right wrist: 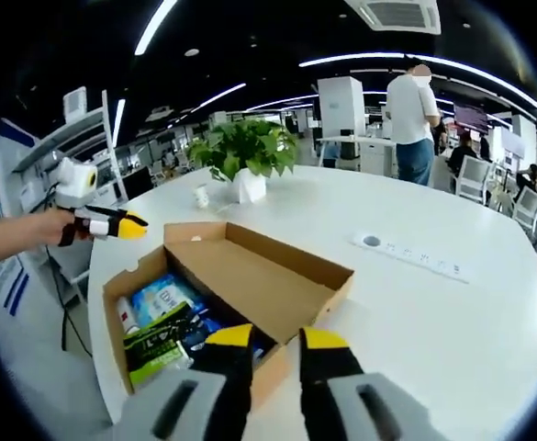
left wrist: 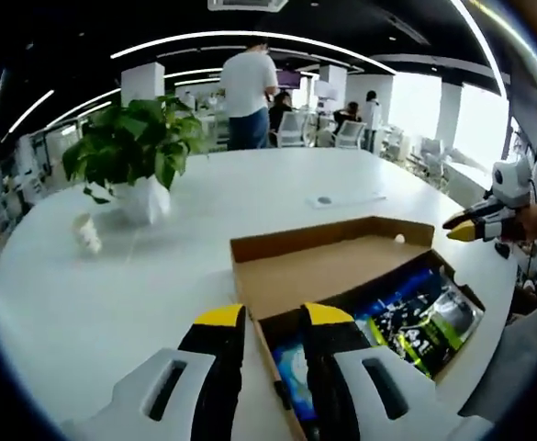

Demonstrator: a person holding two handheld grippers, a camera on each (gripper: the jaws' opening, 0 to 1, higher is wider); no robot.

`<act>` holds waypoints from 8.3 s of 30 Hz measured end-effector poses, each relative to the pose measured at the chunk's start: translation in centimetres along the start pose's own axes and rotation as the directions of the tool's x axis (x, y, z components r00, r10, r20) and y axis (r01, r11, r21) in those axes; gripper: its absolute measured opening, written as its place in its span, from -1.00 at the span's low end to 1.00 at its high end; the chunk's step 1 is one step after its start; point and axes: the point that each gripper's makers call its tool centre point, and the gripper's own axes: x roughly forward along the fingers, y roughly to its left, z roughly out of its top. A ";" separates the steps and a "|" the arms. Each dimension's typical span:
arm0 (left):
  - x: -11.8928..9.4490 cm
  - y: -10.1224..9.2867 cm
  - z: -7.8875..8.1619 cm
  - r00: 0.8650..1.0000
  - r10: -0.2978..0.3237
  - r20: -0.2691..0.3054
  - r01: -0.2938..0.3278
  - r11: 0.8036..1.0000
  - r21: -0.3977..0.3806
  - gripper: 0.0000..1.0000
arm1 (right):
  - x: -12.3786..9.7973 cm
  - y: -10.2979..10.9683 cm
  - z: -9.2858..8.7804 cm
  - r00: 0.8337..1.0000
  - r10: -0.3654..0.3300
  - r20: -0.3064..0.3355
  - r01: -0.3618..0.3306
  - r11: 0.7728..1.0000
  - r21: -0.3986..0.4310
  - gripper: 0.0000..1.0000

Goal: Operate the shoe box by opening the lid, removing the specified soft item, and placing it in the target area until the item is outside and the box remains undamaged.

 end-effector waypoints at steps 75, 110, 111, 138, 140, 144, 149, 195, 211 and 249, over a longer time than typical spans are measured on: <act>3.1 -11.9 -9.8 0.843 -0.424 -0.332 0.366 0.903 -0.224 -0.63 | -2.4 6.4 -4.0 0.987 0.159 0.021 -0.159 0.987 -0.025 -0.47; 2.7 -12.4 -9.2 0.824 -0.481 -0.299 0.413 0.872 -0.263 -1.00 | -2.5 6.5 -4.9 0.989 0.150 0.006 -0.150 0.988 -0.033 -0.43; 2.6 -12.3 -9.2 0.826 -0.479 -0.298 0.409 0.872 -0.269 -1.00 | -2.5 6.5 -4.9 0.989 0.150 0.004 -0.150 0.988 -0.034 -0.43; 1.4 -9.2 -8.7 0.876 -0.400 -0.269 0.355 0.913 -0.201 -1.00 | 1.7 7.8 -4.1 0.988 0.150 -0.037 -0.151 0.988 -0.025 -0.46; 1.2 -9.2 -8.5 0.877 -0.405 -0.257 0.364 0.911 -0.193 -1.00 | 2.0 7.8 -4.1 0.988 0.150 -0.037 -0.151 0.988 -0.016 -0.47; 0.8 -9.0 -8.2 0.880 -0.410 -0.240 0.379 0.910 -0.166 -1.00 | 2.7 7.3 -4.1 0.989 0.137 -0.047 -0.138 0.990 -0.011 -0.49; 0.6 -8.6 -7.9 0.884 -0.409 -0.224 0.381 0.911 -0.160 -1.00 | 3.7 7.4 -4.0 0.988 0.137 -0.068 -0.139 0.990 -0.027 -0.52; -1.1 -8.6 -6.6 0.903 -0.399 -0.162 0.381 0.915 -0.131 -1.00 | 2.4 8.4 -0.2 0.987 0.147 0.059 -0.148 0.989 0.015 -1.00; -1.7 -9.3 -3.3 0.913 -0.398 -0.089 0.389 0.916 -0.100 -1.00 | -0.1 7.7 2.6 0.982 0.121 0.145 -0.122 0.993 -0.007 -1.00; 3.0 -19.2 2.4 0.868 -0.492 -0.060 0.481 0.866 -0.140 -1.00 | -7.5 -2.3 3.2 0.966 -0.099 0.238 0.082 0.993 0.080 -1.00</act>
